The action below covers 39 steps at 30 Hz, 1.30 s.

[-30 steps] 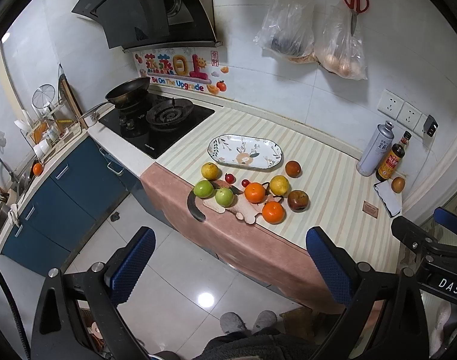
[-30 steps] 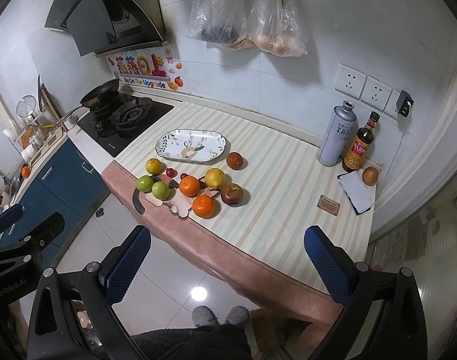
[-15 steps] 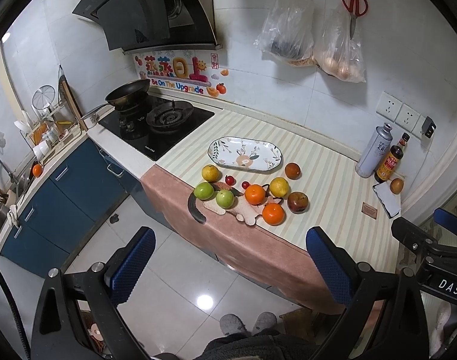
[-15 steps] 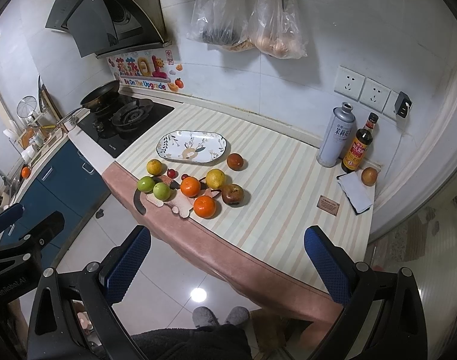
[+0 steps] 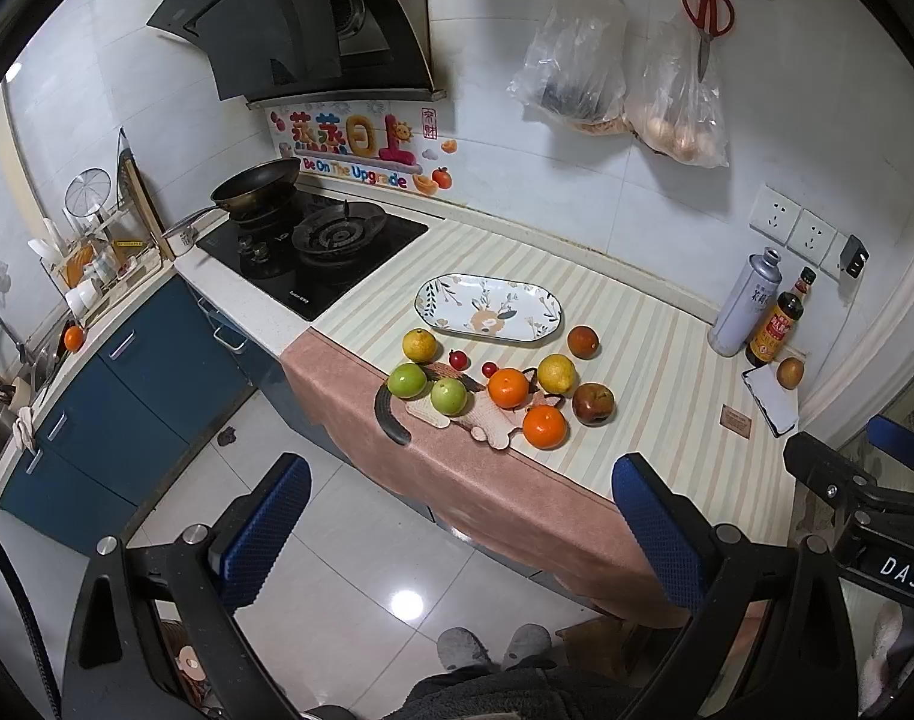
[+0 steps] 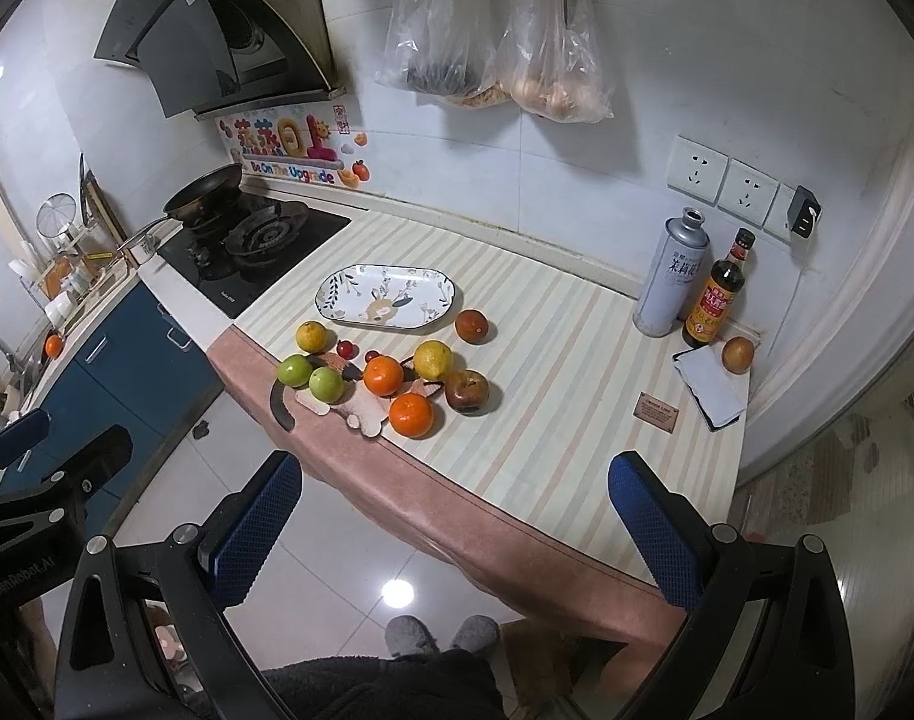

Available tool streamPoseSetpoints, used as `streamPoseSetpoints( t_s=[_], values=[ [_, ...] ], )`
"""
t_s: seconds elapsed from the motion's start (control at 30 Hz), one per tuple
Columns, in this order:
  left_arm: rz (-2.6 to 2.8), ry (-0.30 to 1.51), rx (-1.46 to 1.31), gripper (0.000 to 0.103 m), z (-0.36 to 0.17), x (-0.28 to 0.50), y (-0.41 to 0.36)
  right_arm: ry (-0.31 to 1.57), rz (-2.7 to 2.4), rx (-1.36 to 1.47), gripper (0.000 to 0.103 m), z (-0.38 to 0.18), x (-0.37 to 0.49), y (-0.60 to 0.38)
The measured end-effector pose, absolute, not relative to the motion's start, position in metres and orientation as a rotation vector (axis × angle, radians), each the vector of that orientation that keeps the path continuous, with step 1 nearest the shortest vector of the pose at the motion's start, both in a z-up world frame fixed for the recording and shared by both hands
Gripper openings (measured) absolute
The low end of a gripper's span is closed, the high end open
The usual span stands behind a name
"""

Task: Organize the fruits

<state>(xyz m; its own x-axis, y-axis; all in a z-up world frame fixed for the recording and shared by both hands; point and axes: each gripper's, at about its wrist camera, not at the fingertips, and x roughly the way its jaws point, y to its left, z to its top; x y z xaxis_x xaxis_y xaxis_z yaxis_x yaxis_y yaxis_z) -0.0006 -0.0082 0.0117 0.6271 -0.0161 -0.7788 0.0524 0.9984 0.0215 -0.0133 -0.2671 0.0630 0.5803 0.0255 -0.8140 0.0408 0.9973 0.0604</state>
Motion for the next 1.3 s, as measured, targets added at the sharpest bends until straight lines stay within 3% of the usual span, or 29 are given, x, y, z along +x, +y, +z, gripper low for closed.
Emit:
streamPoseSetpoints(
  t_s=[0.6, 0.73, 0.93, 1.3],
  values=[
    [0.059, 0.806, 0.057, 0.103, 0.015, 0.011, -0.006, 0.918, 0.009, 0.135, 0.103, 0.056, -0.008, -0.288],
    [0.194, 0.761, 0.105, 0.103, -0.001, 0.036, 0.004, 0.957, 0.066, 0.175, 0.103, 0.018, 0.017, -0.292],
    [0.307, 0.862, 0.161, 0.103, -0.052, 0.091, 0.034, 1.085, 0.124, 0.242, 0.103, -0.061, 0.069, -0.278],
    [0.183, 1.297, -0.005, 0.101, -0.196, 0.239, 0.11, 1.302, 0.035, 0.293, 0.097, -0.209, 0.188, -0.238]
  ],
)
